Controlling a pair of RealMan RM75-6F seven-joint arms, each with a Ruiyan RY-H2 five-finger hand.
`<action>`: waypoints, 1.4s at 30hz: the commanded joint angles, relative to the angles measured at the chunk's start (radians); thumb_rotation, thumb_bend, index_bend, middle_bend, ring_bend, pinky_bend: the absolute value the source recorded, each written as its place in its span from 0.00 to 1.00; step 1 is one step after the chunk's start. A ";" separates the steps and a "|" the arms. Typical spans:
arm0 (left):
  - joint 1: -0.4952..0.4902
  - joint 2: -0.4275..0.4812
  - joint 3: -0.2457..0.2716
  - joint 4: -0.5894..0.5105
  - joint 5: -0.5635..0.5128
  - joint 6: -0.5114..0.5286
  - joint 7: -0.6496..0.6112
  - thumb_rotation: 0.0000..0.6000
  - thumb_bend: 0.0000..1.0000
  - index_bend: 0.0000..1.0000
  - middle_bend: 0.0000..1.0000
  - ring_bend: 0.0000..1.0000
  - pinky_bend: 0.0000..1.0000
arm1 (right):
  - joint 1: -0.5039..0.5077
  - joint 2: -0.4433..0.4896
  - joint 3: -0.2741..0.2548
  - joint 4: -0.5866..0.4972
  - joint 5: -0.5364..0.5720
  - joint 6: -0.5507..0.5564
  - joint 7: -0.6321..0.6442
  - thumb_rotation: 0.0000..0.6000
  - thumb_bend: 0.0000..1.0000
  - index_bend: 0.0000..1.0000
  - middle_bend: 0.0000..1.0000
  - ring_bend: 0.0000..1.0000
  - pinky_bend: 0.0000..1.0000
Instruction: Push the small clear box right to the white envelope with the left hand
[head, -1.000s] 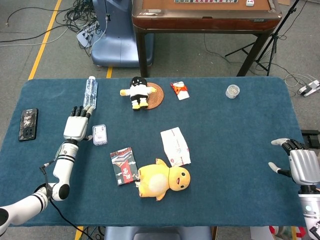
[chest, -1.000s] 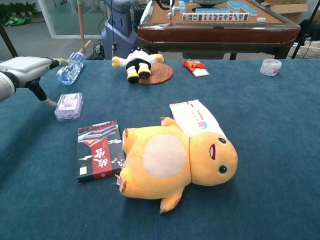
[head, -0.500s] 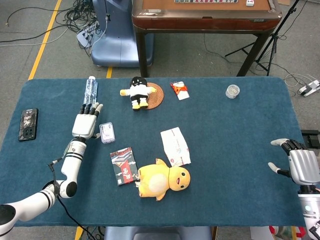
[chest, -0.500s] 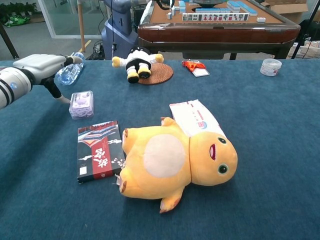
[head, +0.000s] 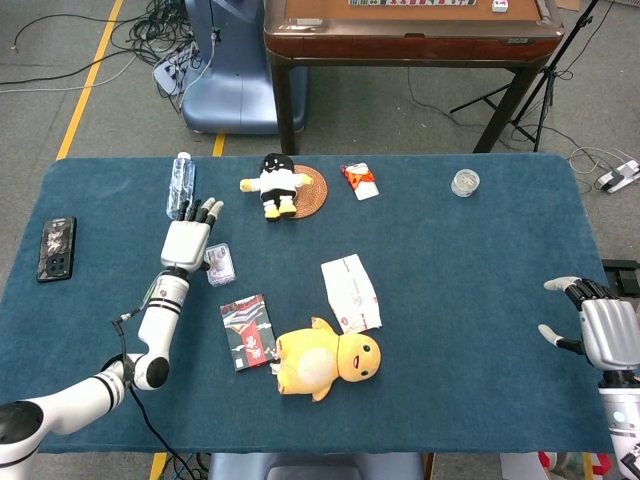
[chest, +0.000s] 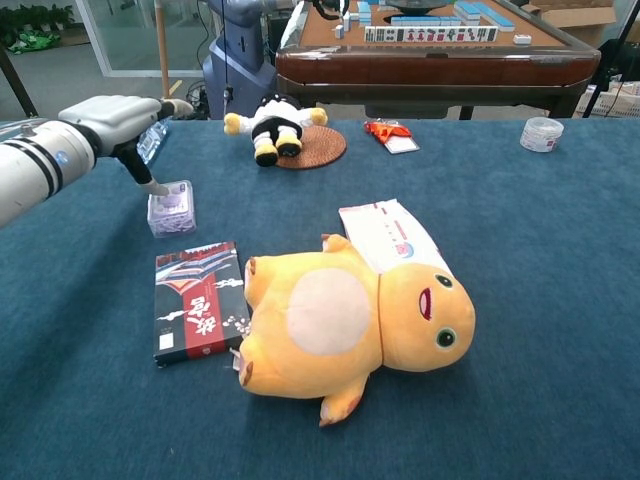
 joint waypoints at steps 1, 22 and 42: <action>-0.006 -0.004 -0.001 -0.001 -0.003 -0.001 0.004 1.00 0.00 0.00 0.00 0.00 0.00 | -0.002 0.002 0.000 0.000 0.000 0.002 0.001 1.00 0.00 0.37 0.37 0.29 0.40; 0.072 0.085 0.046 -0.096 -0.050 0.042 0.055 1.00 0.00 0.00 0.00 0.00 0.00 | 0.001 0.000 0.005 0.009 -0.012 0.010 0.022 1.00 0.00 0.38 0.37 0.29 0.40; 0.029 0.032 0.041 0.011 -0.064 -0.021 0.037 1.00 0.00 0.00 0.00 0.00 0.00 | -0.012 0.023 0.006 -0.007 0.001 0.017 0.016 1.00 0.00 0.38 0.37 0.29 0.40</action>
